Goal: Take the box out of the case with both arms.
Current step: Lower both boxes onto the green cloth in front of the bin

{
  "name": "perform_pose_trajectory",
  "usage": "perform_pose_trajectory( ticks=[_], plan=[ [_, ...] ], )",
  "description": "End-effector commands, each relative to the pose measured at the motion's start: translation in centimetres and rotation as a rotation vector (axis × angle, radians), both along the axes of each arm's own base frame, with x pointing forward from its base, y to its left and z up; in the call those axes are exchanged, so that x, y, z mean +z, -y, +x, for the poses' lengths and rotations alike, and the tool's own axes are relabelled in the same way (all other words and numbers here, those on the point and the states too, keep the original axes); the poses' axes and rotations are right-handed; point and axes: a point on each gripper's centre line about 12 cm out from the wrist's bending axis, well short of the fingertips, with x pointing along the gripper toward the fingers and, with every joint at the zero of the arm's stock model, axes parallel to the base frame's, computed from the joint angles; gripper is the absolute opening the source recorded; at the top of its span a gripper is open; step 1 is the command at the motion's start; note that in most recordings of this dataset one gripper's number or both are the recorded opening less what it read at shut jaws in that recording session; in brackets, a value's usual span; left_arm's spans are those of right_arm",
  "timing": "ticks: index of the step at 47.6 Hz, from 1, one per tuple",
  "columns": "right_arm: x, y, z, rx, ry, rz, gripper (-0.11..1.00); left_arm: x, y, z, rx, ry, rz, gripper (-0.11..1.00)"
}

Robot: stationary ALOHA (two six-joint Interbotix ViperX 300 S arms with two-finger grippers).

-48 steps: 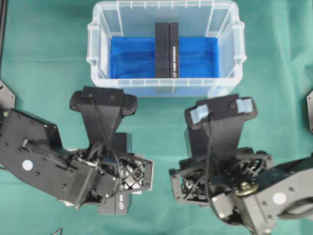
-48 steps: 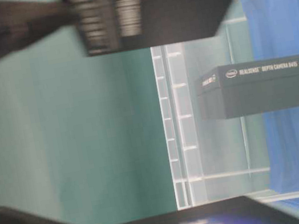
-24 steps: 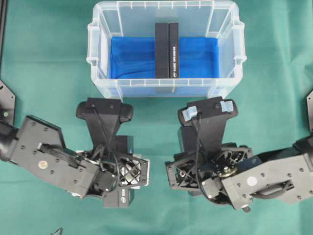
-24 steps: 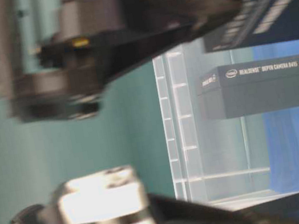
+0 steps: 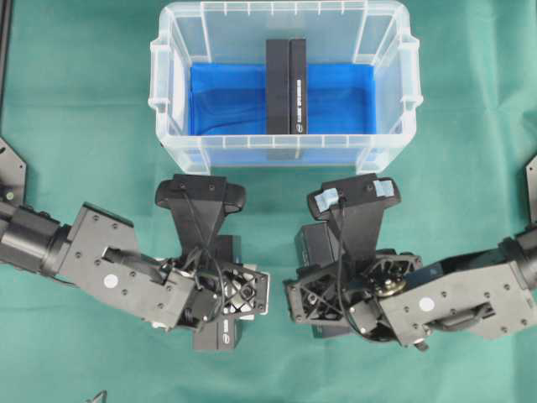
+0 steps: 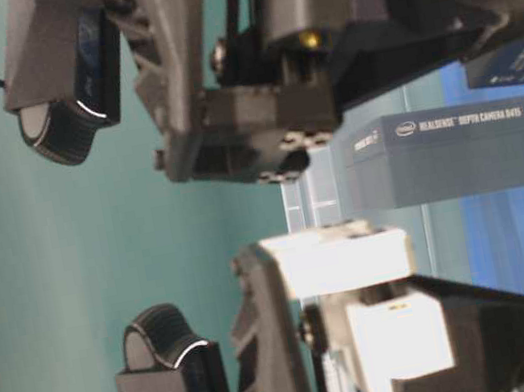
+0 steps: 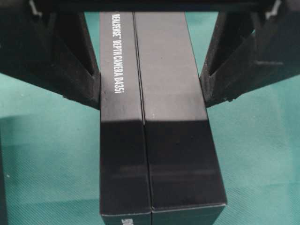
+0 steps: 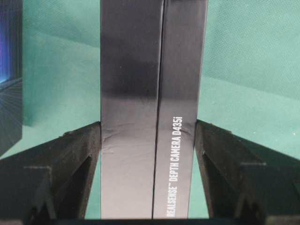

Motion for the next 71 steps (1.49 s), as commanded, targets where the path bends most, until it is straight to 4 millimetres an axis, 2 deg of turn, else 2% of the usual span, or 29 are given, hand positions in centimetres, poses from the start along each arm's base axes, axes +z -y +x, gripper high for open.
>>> perform_pose_trajectory(
  ticks=[1,12,17,20,25,49,56,64,71],
  plan=[
    [1.1,0.2,0.0,0.001,0.031,0.007,0.65,1.6,0.1,0.3,-0.017,0.062,-0.028,0.63],
    [1.2,0.2,0.0,0.009,0.033,0.002,0.65,1.5,0.2,0.6,-0.053,0.087,-0.04,0.65],
    [1.2,0.2,0.0,0.01,0.033,0.002,0.67,1.5,0.2,0.6,-0.052,0.087,-0.041,0.85],
    [1.2,0.2,0.1,0.01,0.035,0.002,0.79,1.5,0.2,0.5,-0.049,0.084,-0.041,0.9],
    [1.3,0.2,0.1,0.009,0.036,0.006,0.96,1.4,0.2,0.5,-0.045,0.083,-0.041,0.89],
    [2.1,0.0,0.5,-0.002,0.056,0.017,0.92,2.0,0.0,0.6,-0.041,0.089,-0.042,0.89],
    [3.7,-0.1,0.7,-0.01,0.069,0.02,0.92,3.6,0.0,0.6,-0.041,0.11,-0.049,0.89],
    [6.5,0.4,0.4,-0.027,0.066,0.005,0.92,6.0,-0.4,0.2,-0.034,0.101,-0.04,0.89],
    [9.1,1.0,-0.4,-0.04,0.045,-0.012,0.92,9.1,-1.6,-0.7,-0.034,0.079,-0.02,0.88]
  ],
)
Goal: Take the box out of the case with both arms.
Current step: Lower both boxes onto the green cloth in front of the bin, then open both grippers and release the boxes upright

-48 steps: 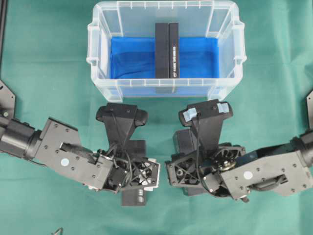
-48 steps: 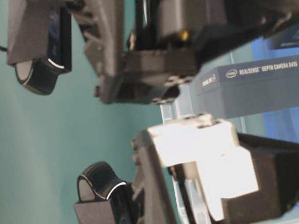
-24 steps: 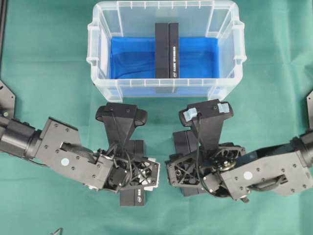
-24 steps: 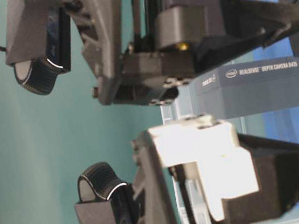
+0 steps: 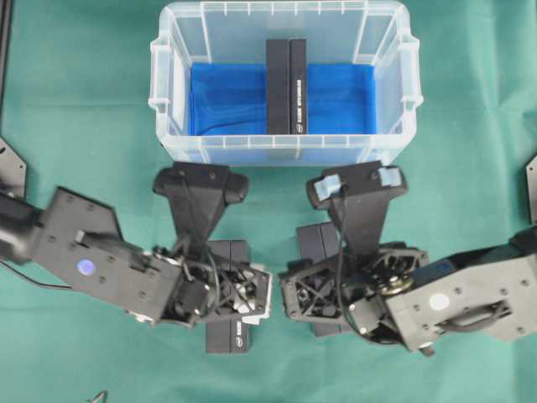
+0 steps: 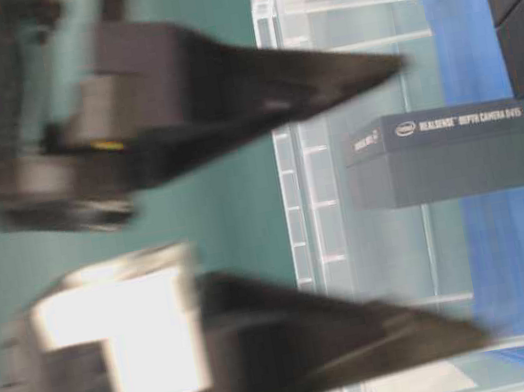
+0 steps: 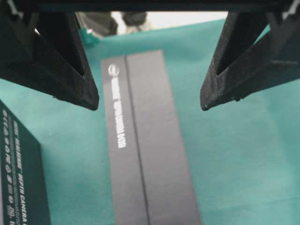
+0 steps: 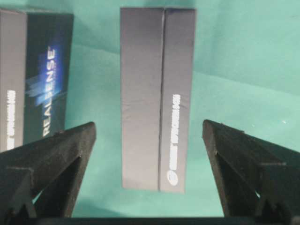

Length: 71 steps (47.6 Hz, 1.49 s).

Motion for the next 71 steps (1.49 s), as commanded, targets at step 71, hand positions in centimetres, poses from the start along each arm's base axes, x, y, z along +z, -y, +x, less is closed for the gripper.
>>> perform_pose_trajectory(
  ticks=[71],
  plan=[
    [14.3,3.3,-3.4,-0.016,0.046,-0.05,0.92,14.0,-3.8,-1.5,-0.02,0.081,0.029,0.88]
  ],
)
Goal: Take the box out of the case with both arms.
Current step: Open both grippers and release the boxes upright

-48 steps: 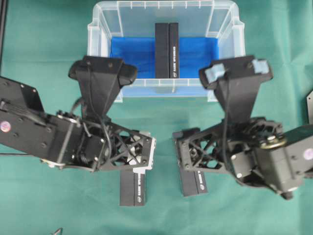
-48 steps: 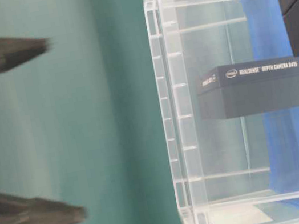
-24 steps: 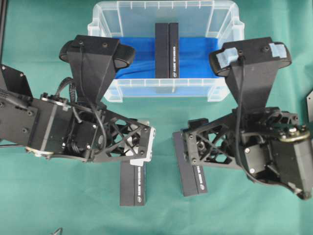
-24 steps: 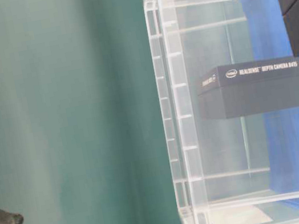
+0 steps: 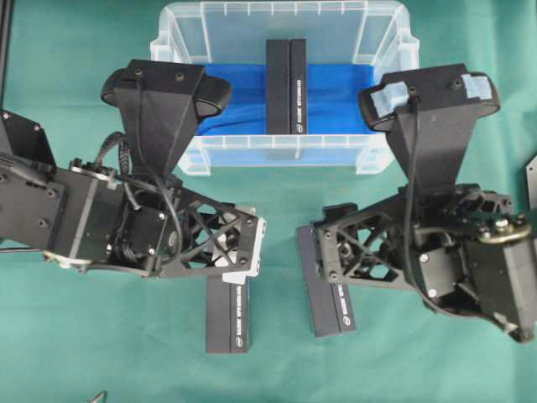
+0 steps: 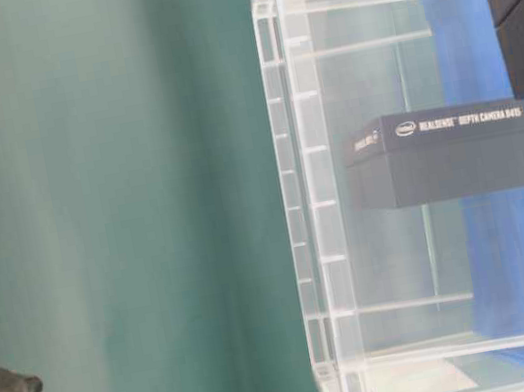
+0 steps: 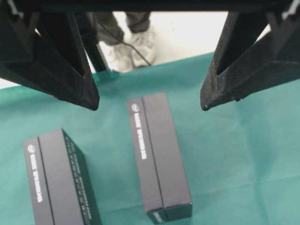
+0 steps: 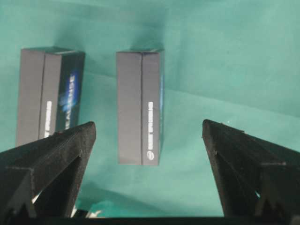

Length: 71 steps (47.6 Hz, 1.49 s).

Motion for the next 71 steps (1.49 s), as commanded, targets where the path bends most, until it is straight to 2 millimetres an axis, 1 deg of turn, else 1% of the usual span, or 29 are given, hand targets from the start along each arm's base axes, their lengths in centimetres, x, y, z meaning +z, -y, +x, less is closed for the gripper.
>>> perform_pose_trajectory(
  ticks=[1,31,35,40,46,51,60,71],
  plan=[
    [1.8,0.3,-0.8,0.001,0.046,0.016,0.92,1.3,-0.3,-0.5,0.003,0.034,-0.005,0.88],
    [1.7,0.3,-0.8,0.038,0.028,0.009,0.92,1.2,-0.4,-0.5,0.003,0.033,-0.004,0.88],
    [1.7,0.2,-1.0,0.046,0.014,0.015,0.91,1.2,-0.4,-0.7,-0.007,0.03,-0.001,0.88],
    [1.6,0.1,-1.9,0.055,-0.047,0.034,0.9,1.4,-0.4,-1.7,-0.016,0.019,-0.003,0.88],
    [1.5,-0.1,-3.6,0.074,-0.149,0.068,0.89,1.7,-0.4,-3.2,-0.017,0.005,-0.002,0.88],
    [1.5,0.2,-5.0,0.065,-0.194,0.073,0.89,1.8,-0.4,-4.7,-0.01,-0.004,-0.004,0.88],
    [1.1,0.8,-7.5,0.059,-0.203,0.073,0.89,1.3,-0.3,-7.4,0.002,-0.021,-0.008,0.88],
    [0.7,1.6,-10.9,0.064,-0.17,0.088,0.89,0.7,-0.2,-11.5,0.029,-0.029,-0.022,0.88]
  ],
)
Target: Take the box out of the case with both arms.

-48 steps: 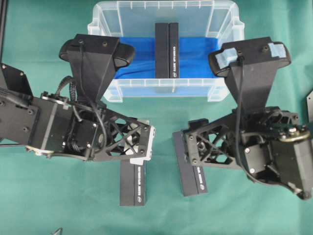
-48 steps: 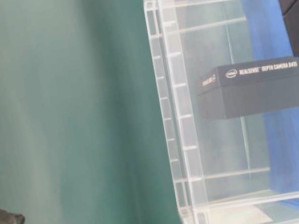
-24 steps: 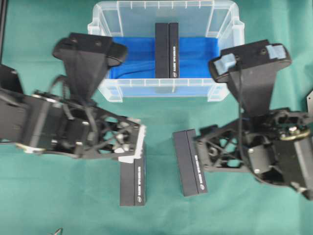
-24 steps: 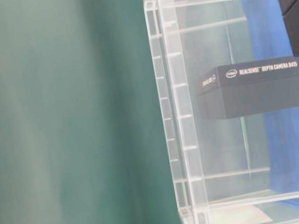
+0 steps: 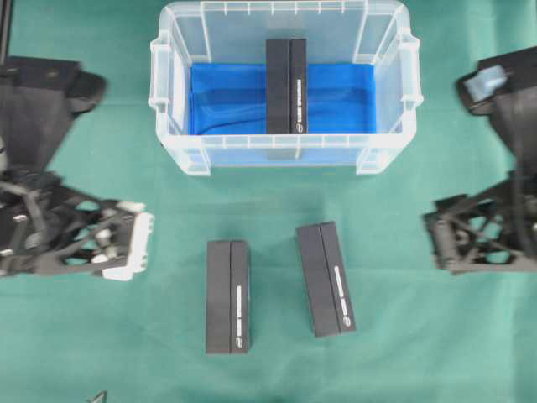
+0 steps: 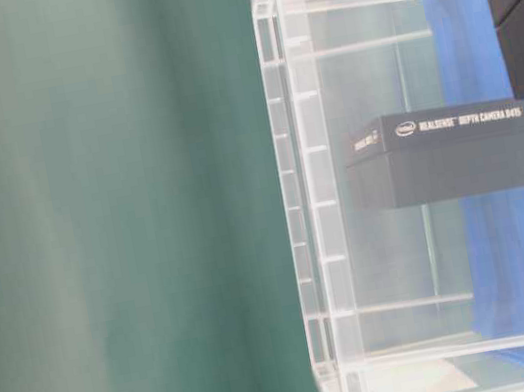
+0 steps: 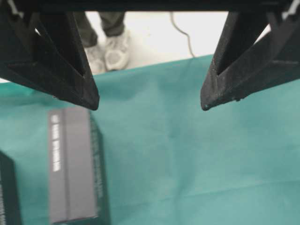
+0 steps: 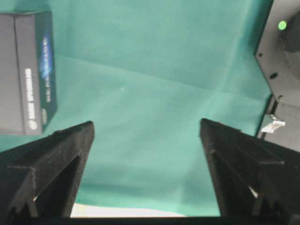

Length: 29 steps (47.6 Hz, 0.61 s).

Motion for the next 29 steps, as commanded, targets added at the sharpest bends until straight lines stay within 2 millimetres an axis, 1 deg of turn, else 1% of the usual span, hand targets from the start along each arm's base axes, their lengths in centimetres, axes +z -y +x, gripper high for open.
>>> perform_pose_trajectory(
  ticks=[1,10,17,23,29],
  plan=[
    [0.9,0.5,-1.8,0.003,0.045,0.019,0.89,0.7,-0.1,-2.1,0.001,0.029,-0.015,0.88],
    [0.9,1.6,-4.9,0.0,0.058,0.024,0.89,0.0,-0.6,-4.9,0.038,0.025,-0.024,0.88],
    [0.6,2.4,-6.7,-0.005,0.066,0.025,0.89,-0.2,-1.2,-6.8,0.053,0.021,-0.028,0.88],
    [0.1,2.8,-7.6,-0.03,0.065,0.024,0.89,-0.3,-1.5,-7.5,0.065,0.009,-0.024,0.88],
    [-0.4,2.8,-7.7,-0.037,0.07,0.025,0.89,-0.3,-1.6,-7.6,0.069,0.008,-0.023,0.88]
  ],
)
